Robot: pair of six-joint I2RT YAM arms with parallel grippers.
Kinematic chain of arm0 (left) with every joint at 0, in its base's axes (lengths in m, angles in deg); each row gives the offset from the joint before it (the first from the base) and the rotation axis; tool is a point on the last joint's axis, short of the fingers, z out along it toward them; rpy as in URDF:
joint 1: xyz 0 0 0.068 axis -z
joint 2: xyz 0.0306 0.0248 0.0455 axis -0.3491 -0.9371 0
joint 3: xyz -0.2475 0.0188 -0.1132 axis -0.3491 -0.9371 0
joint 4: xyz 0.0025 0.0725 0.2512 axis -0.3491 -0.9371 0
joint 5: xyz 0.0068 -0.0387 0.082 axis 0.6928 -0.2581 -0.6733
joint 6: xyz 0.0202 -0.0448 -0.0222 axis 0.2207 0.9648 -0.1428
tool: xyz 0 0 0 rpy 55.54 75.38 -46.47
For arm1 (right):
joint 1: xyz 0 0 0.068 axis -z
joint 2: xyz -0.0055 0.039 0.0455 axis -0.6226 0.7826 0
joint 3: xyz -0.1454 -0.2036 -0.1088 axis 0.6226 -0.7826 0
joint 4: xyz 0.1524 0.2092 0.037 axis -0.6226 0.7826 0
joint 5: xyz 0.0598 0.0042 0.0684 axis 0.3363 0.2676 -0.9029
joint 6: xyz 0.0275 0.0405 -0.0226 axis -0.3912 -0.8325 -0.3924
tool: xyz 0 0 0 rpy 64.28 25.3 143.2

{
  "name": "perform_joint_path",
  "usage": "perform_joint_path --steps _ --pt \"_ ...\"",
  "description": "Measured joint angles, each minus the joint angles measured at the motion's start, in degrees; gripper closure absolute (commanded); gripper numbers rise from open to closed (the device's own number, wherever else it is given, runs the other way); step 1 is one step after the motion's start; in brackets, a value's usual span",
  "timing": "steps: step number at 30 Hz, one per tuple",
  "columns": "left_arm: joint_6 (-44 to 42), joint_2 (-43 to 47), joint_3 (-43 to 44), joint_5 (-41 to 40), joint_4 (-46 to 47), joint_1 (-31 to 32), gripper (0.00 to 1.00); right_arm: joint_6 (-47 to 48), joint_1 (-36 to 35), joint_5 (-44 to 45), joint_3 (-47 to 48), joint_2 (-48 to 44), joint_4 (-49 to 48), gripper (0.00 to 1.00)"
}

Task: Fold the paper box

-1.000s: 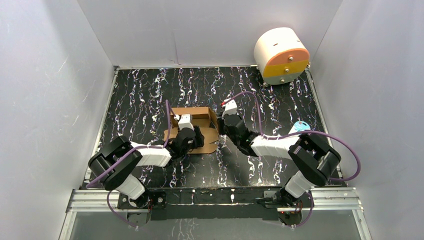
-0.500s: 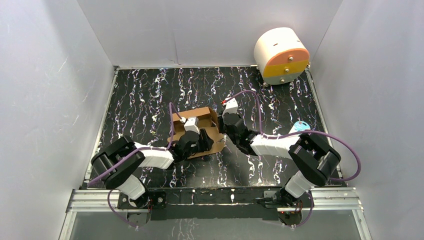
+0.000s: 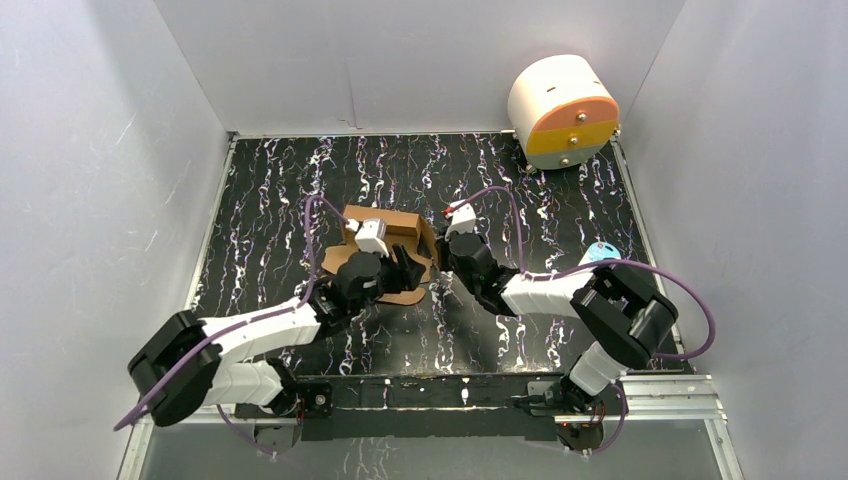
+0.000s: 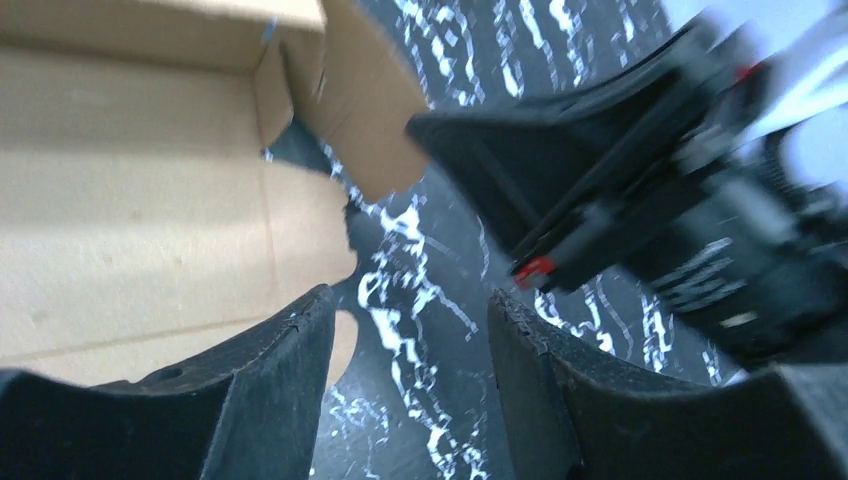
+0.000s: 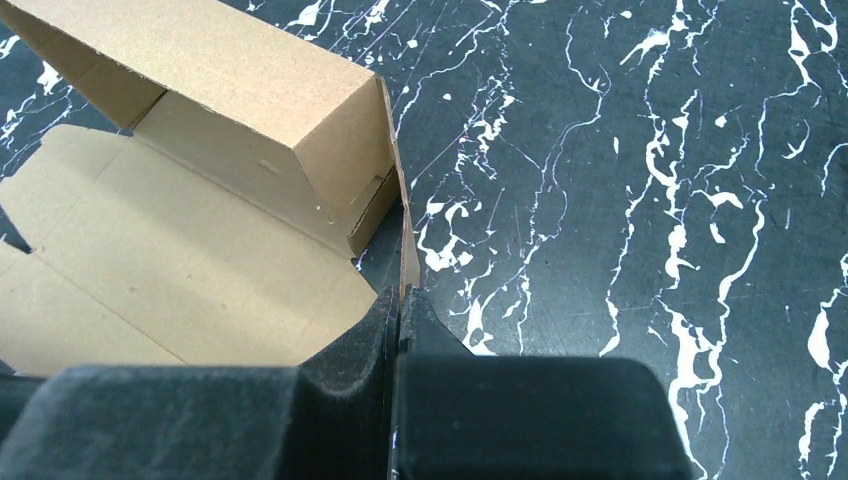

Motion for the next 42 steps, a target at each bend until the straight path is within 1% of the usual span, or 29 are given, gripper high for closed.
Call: perform_joint_path --steps 4,10,16,21,25,27,30,33,39,42 --pt "-3.8 4.3 7.1 -1.8 -8.9 -2.2 0.39 0.8 0.0 -0.7 0.0 0.7 -1.1 1.0" --pt "-7.4 5.0 16.6 -4.5 -19.3 -15.1 0.3 1.8 0.0 -1.5 0.0 0.8 -1.6 1.0" --pt "-9.0 1.1 21.5 -6.1 -23.9 -27.1 0.27 2.8 0.0 -2.2 0.0 0.8 -1.8 1.0" --pt "-8.6 -5.0 22.3 -1.6 -25.3 -34.4 0.28 3.1 0.0 -2.8 0.0 0.8 -1.8 1.0" --pt "-7.3 -8.2 22.3 2.0 -25.7 -36.6 0.33 3.4 0.0 -3.3 0.0 0.8 -1.8 1.0" --pt "-6.7 -9.0 22.3 3.7 -25.4 -36.7 0.37 3.5 0.0 -3.5 0.1 0.8 -1.7 1.0" --pt "-5.6 -9.9 21.7 6.0 -24.0 -36.8 0.46 3.5 0.0 -3.9 0.2 0.8 -1.5 1.0" --pt "-4.5 -10.1 19.8 8.0 -22.4 -36.8 0.53 3.5 0.0 -4.4 0.5 0.8 -1.0 1.0" --pt "-1.6 -9.8 16.0 11.1 -19.1 -36.8 0.72 3.5 0.0 -5.2 1.1 0.7 -0.2 1.0" --pt "-0.2 -7.9 13.7 12.3 -17.2 -37.2 0.73 3.5 0.0 -5.3 2.3 0.7 1.6 1.0"
